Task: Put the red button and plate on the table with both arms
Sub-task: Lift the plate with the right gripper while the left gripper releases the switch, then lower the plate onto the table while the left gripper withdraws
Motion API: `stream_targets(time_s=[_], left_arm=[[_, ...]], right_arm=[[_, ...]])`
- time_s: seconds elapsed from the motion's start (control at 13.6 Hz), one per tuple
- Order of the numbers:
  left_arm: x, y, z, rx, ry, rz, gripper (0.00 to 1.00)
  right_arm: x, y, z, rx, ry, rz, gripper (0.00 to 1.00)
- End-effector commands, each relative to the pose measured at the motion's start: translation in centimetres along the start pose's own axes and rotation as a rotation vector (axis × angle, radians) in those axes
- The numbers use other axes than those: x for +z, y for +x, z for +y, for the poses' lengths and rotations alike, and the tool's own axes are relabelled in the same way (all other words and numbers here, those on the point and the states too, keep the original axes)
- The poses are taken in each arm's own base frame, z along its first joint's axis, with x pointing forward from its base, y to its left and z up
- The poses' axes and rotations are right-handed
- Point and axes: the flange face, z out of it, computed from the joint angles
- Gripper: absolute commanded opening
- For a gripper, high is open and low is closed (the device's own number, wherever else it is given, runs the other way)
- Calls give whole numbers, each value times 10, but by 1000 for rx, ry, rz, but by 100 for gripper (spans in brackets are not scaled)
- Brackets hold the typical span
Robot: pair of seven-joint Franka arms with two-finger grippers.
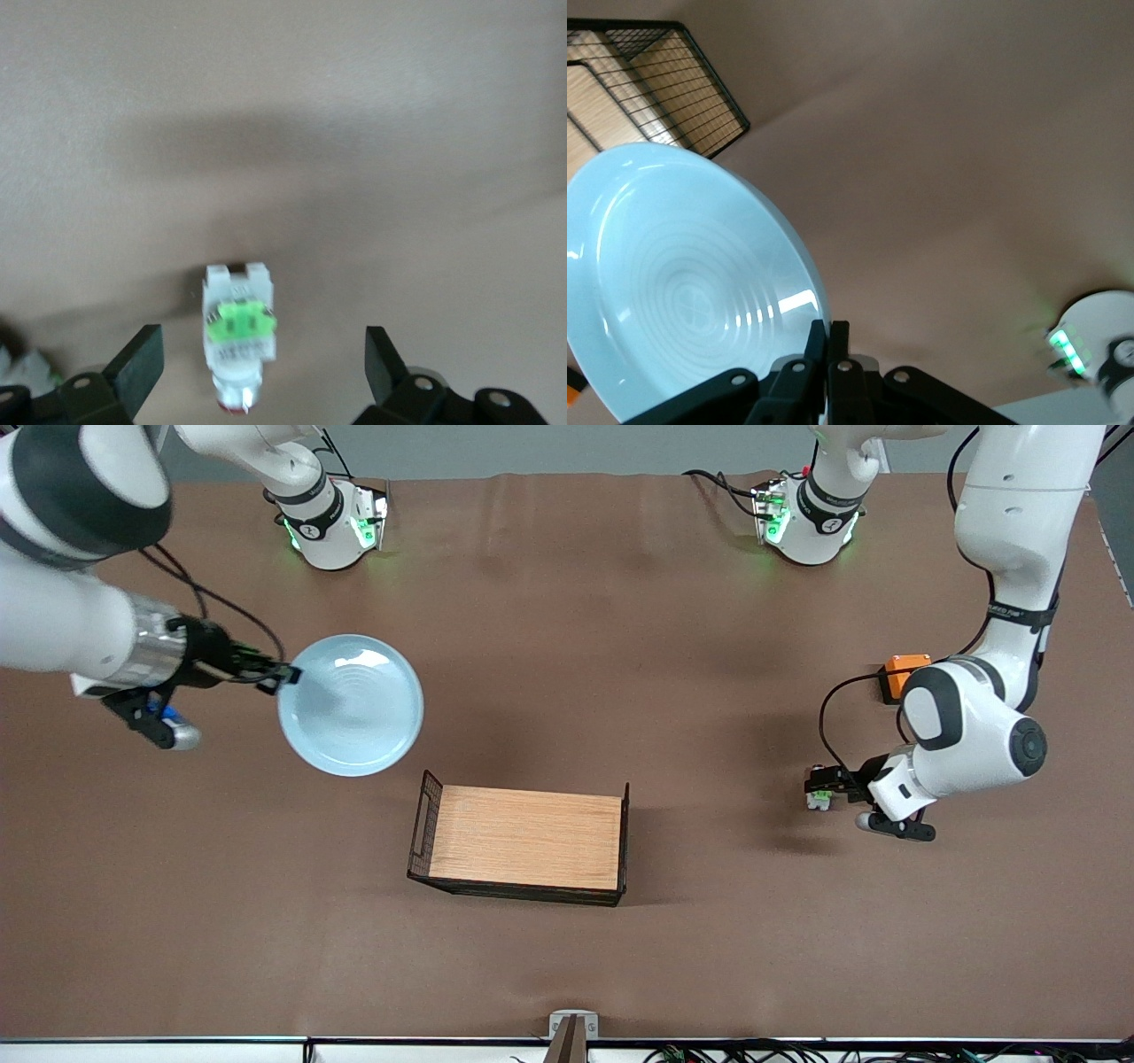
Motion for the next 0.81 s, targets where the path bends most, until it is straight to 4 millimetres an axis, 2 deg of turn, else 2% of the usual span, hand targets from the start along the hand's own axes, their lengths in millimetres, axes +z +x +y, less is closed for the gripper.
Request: stream_targets(time_s=[0.0,0.15,0.29,0.44,0.59,0.73], left_arm=[[-54,-2,6,-41,29,-27,100],[-90,4,18,-80,84,-71,100],[-133,15,36,-158,99,-56,100],[-172,24,57,-149,111,-57,100],[-207,23,71,-101,173,-55,100],[-230,22,90,-46,250,-65,100]], right_arm=[[0,20,58,-138,42,-39,1],[8,45,101,-243,61,-42,1],[22,68,135,-345,72,-12,1],[41,85,158,-430,74,26,1],[56,103,172,-504,59,54,1],[74,127,190,-577,35,60,1]])
